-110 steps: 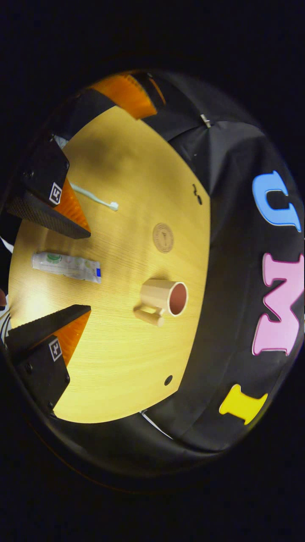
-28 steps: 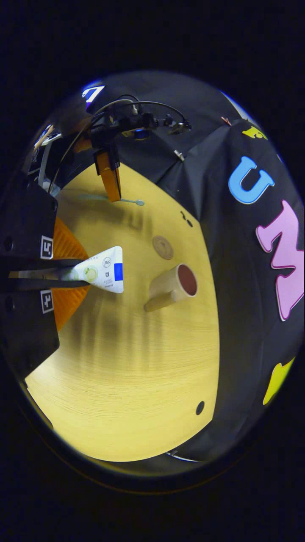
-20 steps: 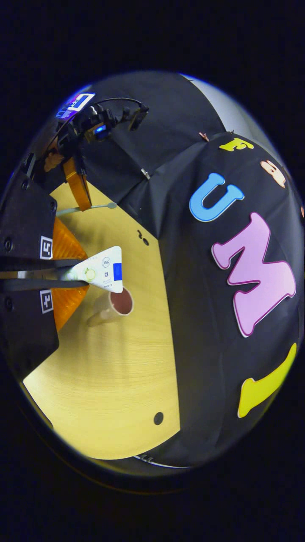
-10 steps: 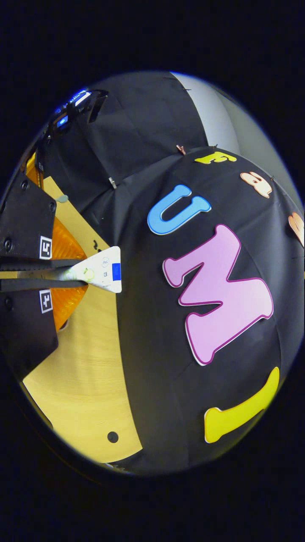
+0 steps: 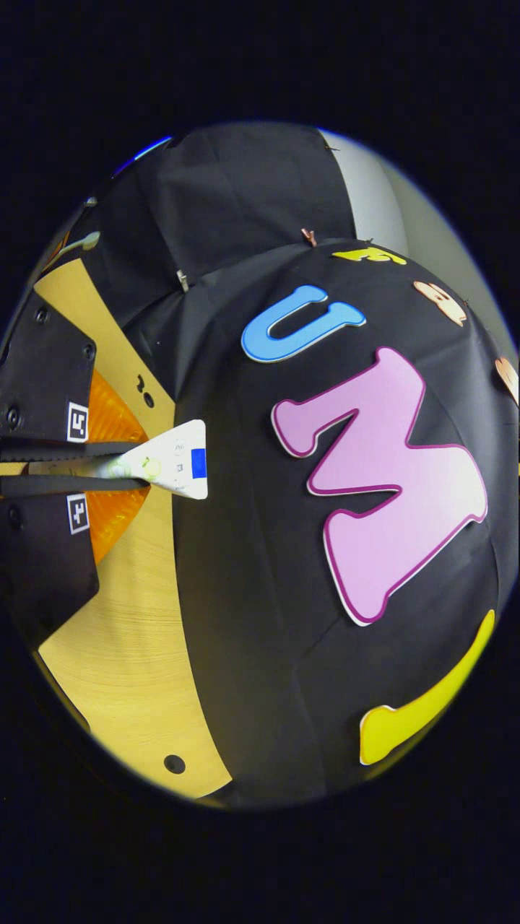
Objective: Put the toothbrush and toothpaste on the desktop into the cup, then pick up the cup and place it on the coaster on the desktop.
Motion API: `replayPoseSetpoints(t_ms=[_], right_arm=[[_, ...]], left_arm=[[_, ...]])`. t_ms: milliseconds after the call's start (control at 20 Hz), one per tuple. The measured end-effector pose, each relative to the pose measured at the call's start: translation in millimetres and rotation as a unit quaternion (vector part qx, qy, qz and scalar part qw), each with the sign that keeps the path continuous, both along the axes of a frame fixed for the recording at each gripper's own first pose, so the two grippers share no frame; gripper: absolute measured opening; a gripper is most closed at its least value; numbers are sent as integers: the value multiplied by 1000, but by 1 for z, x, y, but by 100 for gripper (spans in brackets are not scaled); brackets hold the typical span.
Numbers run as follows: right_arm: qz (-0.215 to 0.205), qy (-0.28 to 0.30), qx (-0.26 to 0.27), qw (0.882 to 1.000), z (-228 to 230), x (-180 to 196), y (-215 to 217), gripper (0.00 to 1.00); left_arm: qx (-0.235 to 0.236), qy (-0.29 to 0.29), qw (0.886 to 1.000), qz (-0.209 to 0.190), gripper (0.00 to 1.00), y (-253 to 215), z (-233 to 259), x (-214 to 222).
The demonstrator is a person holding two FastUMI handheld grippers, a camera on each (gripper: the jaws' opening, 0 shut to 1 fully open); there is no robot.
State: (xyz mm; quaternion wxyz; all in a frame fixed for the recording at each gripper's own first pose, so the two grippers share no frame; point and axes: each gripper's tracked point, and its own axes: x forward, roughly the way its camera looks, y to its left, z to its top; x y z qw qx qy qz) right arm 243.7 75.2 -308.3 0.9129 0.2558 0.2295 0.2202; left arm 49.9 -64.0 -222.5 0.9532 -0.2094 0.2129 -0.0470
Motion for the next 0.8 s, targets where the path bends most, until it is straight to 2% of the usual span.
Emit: replayPoseSetpoints(t_ms=[400, 650, 800], right_arm=[[6, 42, -35, 999, -69, -26, 8, 11], [17, 47, -35, 998, -79, -38, 10, 11], [18, 52, -35, 998, -81, -40, 10, 16]], left_arm=[[1, 4, 1000, 8, 6, 3, -14, 9], [1, 4, 1000, 22, 6, 6, -17, 11], [2, 1, 1000, 24, 6, 4, -14, 13]])
